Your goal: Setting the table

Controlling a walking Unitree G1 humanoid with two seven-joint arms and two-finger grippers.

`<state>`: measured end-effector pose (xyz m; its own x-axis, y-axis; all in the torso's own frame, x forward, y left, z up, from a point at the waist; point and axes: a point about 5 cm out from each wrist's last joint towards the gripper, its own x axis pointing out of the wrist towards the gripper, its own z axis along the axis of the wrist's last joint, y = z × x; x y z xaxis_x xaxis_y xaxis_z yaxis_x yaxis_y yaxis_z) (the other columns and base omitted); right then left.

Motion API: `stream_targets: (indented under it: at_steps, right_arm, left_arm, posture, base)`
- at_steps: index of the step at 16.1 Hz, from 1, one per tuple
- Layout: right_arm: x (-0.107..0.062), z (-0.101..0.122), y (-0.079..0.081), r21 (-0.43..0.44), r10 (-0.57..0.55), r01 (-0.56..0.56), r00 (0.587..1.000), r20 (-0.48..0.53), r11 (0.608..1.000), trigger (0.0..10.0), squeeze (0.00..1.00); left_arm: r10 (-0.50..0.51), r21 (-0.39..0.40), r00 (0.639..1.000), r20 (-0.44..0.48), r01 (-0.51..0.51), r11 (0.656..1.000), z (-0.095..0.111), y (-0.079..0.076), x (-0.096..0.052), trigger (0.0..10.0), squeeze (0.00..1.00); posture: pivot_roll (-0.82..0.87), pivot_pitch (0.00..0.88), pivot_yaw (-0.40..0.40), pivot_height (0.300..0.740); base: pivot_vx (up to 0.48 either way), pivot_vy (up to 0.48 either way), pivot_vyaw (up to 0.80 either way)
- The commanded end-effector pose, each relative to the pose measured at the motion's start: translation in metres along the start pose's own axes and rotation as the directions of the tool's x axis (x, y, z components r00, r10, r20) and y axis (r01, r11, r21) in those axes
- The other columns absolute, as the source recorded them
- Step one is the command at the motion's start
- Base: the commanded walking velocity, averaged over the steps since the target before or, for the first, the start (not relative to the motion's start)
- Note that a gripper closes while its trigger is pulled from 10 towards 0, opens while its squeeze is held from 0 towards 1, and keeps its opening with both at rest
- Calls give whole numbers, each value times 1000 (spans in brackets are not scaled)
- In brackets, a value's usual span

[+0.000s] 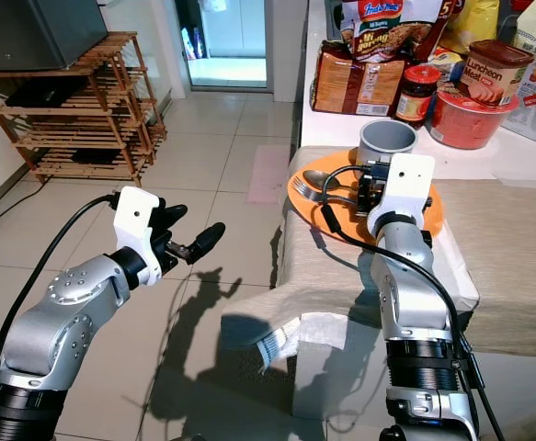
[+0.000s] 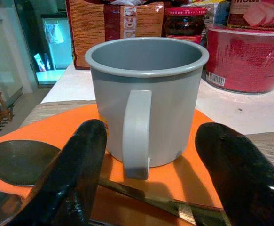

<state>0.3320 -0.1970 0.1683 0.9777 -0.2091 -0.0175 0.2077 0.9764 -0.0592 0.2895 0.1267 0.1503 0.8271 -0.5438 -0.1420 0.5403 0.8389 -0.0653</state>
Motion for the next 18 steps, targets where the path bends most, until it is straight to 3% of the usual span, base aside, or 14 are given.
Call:
stream_targets:
  at_steps: [1,18]
  right_arm:
    - [2,4,1,2,-2,2,1000,16,1000,0,0]
    - [-3,-1,1,0,4,-4,1000,11,1000,0,0]
  left_arm:
    - [8,7,1000,11,-8,1000,4,2,-1,10000,0]
    - [9,27,1000,6,-9,1000,3,2,0,10000,0]
  posture:
    - [119,0,61,740]
    - [111,0,62,740]
  base:
    - [0,0,0]
    - [0,0,0]
